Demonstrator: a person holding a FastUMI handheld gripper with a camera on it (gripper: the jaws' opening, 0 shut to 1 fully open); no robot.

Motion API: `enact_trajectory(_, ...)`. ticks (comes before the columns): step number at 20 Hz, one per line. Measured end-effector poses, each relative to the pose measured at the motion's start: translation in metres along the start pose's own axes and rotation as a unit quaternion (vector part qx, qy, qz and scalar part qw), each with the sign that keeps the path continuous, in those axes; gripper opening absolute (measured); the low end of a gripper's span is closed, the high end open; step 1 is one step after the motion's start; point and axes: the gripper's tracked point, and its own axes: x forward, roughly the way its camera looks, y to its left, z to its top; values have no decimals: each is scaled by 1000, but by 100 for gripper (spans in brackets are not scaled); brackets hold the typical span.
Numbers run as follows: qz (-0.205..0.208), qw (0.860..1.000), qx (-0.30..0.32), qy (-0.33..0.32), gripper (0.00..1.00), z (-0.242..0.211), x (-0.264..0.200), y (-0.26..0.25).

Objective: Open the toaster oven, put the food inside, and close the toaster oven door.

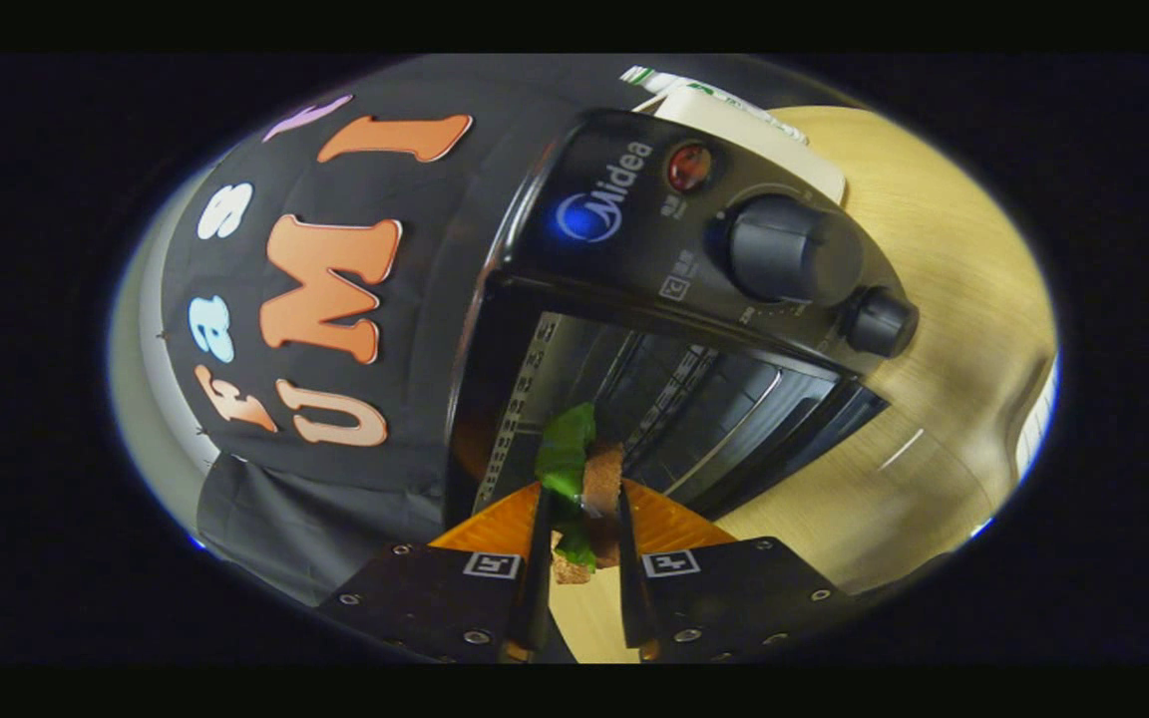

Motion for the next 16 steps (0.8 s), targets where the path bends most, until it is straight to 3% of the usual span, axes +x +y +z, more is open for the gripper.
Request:
enact_trajectory(7, -41, 993, -78, -74, 30, 12, 10, -1)
enact_trajectory(11, -112, 974, -184, -70, 50, 14, 4, -25)
enact_trajectory(16, -137, 958, -250, -42, 82, 19, -12, -22)
